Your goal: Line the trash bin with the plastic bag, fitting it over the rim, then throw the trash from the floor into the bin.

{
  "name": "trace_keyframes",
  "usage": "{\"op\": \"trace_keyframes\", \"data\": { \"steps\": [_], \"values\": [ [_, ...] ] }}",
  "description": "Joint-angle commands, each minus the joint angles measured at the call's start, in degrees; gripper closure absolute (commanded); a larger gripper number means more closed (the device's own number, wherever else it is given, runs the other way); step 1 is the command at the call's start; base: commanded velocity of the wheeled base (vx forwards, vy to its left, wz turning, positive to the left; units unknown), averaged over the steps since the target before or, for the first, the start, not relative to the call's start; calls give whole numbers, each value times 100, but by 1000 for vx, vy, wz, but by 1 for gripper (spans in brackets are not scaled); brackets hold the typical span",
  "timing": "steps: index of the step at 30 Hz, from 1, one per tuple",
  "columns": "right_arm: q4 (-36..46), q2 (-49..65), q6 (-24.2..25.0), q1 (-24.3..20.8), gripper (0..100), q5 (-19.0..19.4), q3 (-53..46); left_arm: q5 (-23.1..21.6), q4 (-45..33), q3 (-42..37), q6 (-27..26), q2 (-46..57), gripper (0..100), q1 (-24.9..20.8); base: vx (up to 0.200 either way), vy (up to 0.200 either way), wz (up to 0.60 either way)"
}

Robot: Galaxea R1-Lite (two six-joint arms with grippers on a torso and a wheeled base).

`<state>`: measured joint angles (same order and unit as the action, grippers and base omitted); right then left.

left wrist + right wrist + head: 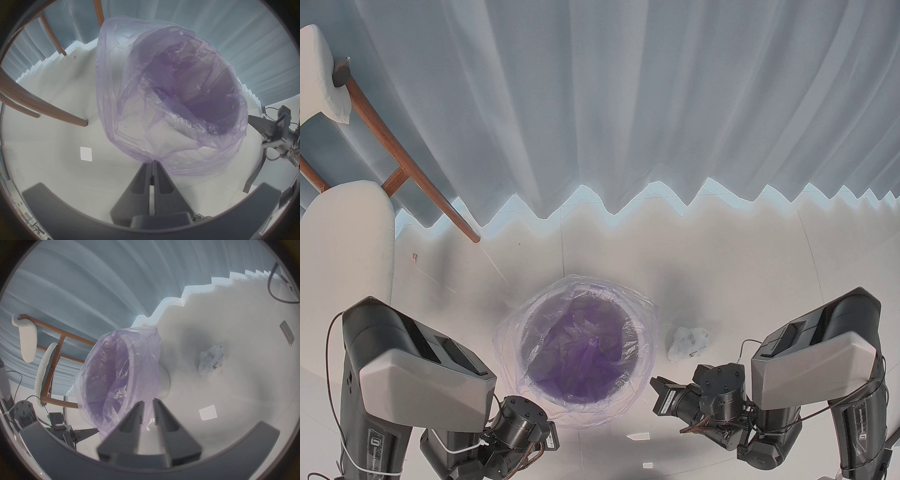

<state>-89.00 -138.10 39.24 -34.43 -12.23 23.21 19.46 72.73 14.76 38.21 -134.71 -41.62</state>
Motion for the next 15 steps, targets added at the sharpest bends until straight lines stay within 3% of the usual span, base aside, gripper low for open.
{"op": "trace_keyframes", "data": {
  "steps": [1, 12, 15],
  "values": [
    [-73, 222, 40, -38, 0, -8, -221, 6, 4, 9, 3, -12, 100, -31, 0, 0, 0],
    [-64, -60, 136, -47, 0, -69, 78, 6, 13, 44, 3, -12, 100, -171, 0, 0, 0],
    [-64, -262, 66, -47, 0, -289, 289, 6, 13, 44, 3, -12, 100, -171, 0, 0, 0]
  ]
}}
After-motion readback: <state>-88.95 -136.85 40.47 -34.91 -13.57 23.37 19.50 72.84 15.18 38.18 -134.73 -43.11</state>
